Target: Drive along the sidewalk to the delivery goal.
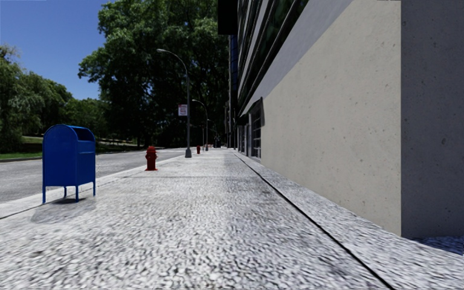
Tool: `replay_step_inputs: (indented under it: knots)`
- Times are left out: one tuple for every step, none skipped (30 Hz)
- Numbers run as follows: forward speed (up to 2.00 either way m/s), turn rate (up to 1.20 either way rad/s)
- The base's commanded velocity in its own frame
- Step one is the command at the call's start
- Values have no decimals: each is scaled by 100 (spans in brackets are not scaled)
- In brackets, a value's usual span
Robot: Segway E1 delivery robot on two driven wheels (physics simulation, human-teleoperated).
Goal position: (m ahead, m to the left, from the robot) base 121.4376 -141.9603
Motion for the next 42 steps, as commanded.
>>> replay_step_inputs:
  knots:
    - [200,0]
    - [200,0]
    - [200,0]
    - [200,0]
    - [200,0]
    - [200,0]
    - [200,0]
    - [200,0]
    - [200,0]
    - [200,0]
    - [200,0]
    - [200,0]
    - [200,0]
    - [200,0]
    - [200,0]
    - [200,0]
    - [200,0]
    - [200,0]
    - [200,0]
    - [200,0]
    - [200,0]
    - [200,0]
    - [200,0]
    - [200,0]
    - [200,0]
    - [200,0]
    - [200,0]
    - [200,0]
    - [200,0]
    - [200,0]
    - [200,0]
    - [200,0]
    - [200,0]
    - [200,0]
    - [200,0]
    - [200,0]
    - [200,7]
    - [200,26]
    - [200,31]
    - [200,31]
    - [200,33]
    - [200,33]
